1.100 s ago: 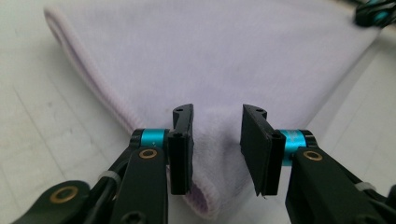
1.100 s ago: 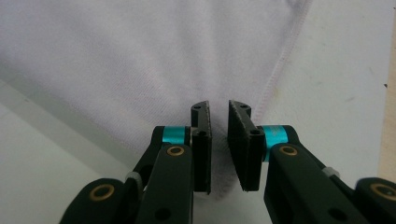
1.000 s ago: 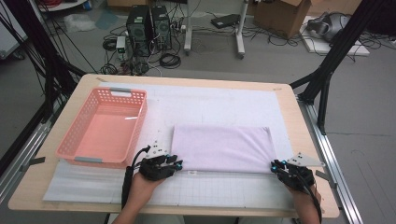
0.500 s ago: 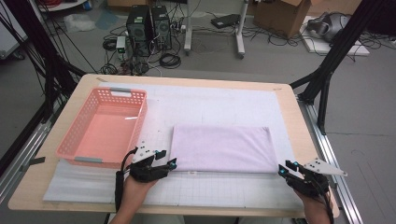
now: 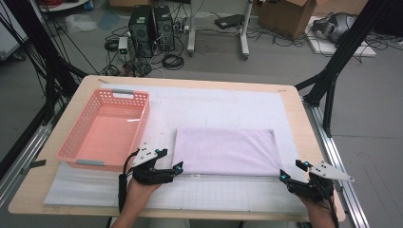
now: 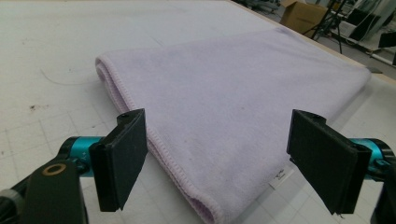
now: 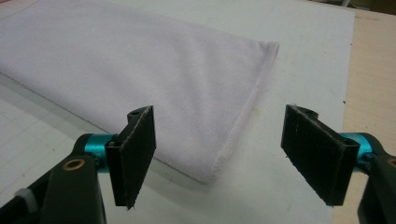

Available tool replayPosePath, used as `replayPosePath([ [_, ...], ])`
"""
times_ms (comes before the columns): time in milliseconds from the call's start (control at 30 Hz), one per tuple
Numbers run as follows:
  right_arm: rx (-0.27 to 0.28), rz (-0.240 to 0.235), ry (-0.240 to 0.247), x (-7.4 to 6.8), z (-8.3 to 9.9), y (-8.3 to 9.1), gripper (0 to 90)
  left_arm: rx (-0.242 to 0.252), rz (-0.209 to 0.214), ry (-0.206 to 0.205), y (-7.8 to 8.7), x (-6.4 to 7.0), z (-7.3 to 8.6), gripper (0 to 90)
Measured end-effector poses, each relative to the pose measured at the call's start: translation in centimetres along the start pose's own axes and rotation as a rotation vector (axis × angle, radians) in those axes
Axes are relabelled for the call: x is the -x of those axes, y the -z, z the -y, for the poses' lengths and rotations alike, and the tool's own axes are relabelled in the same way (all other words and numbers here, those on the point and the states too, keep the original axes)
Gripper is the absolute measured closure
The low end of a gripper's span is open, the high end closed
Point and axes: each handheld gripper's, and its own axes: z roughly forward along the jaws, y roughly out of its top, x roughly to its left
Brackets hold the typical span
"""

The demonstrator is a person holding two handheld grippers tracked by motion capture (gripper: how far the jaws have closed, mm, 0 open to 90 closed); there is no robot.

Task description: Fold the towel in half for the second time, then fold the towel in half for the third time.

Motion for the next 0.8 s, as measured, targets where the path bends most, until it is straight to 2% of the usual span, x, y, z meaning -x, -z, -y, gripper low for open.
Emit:
replayPosePath([
  [67, -0.001, 0.002, 0.001, 0.02, 0.04, -0.01, 25.3, -0.003, 0.002, -0.011, 0.02, 0.0, 0.07, 21.4],
  [267, -0.007, 0.004, 0.002, 0.1, 0.15, -0.03, 25.0, -0.018, -0.005, -0.007, -0.09, 0.06, 0.28, 22.1],
  [433, -0.007, -0.002, 0.004, 0.11, 0.16, -0.24, 25.0, -0.034, 0.014, -0.008, -0.38, 0.09, 0.31, 23.0],
  [800, -0.024, -0.014, -0.005, 0.05, 0.21, -0.58, 25.0, -0.06, 0.005, 0.019, -0.66, -0.21, 0.54, 24.0],
])
